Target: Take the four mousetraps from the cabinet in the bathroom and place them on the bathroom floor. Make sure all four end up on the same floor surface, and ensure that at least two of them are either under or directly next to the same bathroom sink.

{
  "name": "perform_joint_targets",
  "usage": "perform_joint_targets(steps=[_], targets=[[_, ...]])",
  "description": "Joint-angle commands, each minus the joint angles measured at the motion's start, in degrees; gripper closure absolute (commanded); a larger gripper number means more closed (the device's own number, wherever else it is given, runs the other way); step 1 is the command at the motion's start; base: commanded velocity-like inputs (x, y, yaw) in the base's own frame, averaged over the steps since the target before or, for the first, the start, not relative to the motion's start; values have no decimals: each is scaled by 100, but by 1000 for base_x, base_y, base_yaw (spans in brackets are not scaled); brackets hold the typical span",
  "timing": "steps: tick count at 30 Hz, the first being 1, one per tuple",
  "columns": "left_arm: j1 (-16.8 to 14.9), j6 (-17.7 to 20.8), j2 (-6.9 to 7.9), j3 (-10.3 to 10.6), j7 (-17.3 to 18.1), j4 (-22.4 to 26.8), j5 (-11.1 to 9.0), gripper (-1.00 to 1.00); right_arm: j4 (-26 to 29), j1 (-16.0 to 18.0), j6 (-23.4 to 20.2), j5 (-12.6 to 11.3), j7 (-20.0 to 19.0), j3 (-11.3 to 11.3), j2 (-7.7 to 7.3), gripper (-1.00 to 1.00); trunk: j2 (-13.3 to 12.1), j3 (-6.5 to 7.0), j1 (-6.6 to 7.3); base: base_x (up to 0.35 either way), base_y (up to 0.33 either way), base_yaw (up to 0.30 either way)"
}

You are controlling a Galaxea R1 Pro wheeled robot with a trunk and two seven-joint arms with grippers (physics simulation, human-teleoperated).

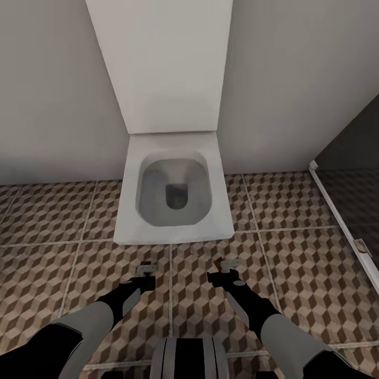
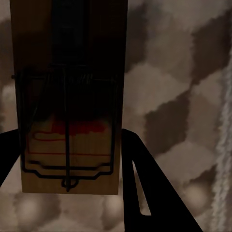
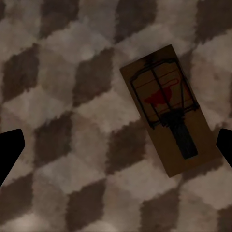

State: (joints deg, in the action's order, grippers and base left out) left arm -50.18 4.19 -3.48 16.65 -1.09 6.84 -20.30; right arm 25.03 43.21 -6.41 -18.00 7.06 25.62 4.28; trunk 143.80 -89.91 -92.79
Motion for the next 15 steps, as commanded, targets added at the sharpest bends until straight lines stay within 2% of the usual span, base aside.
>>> perform_joint_targets(steps=[1, 15], targets=[[0, 29, 0, 49, -22, 10, -35, 100, 11, 3, -27, -46, 50, 48, -4, -100, 1, -3, 1, 0, 0, 0], [0, 29, 5, 49, -22, 10, -35, 100, 11, 4, -29, -46, 50, 48, -1, -100, 1, -3, 1, 0, 0, 0]])
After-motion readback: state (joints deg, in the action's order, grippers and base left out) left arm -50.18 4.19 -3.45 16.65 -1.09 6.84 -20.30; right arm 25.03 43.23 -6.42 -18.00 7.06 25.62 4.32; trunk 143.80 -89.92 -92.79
